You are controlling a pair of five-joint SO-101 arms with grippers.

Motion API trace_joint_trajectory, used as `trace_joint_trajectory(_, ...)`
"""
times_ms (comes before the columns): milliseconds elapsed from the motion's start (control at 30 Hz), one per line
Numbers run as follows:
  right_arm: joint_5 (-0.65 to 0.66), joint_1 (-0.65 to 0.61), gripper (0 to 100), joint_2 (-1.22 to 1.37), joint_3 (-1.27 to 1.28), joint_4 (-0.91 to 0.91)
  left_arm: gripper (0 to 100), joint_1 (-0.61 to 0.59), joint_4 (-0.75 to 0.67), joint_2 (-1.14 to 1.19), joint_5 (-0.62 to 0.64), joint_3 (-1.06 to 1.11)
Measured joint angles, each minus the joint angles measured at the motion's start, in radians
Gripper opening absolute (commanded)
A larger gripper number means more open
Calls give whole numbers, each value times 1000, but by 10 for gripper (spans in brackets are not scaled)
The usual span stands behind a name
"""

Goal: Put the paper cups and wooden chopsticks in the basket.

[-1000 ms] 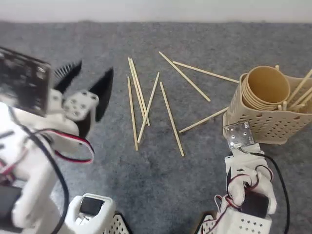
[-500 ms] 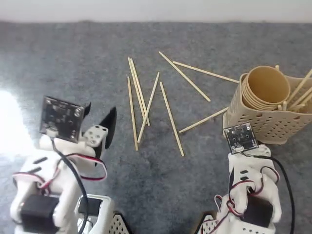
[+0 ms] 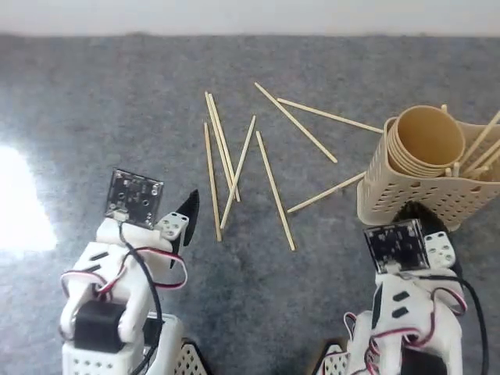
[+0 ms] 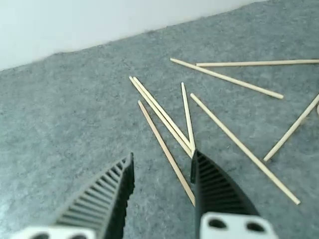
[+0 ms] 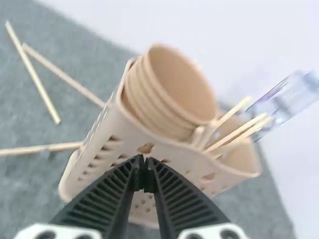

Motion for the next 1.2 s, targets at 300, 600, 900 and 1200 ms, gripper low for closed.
trace_joint_trajectory(300, 0, -3, 8, 5, -91, -118, 177, 0, -54, -64, 0, 216)
trace_joint_trajectory(600, -3, -2, 8, 359, -310, -227, 176, -8, -110, -226, 0, 457)
trace_joint_trajectory(900, -77, -107, 8, 766, -588, -186, 14, -153, -157, -318, 157, 568)
trace_joint_trajectory(1200, -118, -437, 8, 1105, -876, 23, 22, -170, -201, -318, 169, 609)
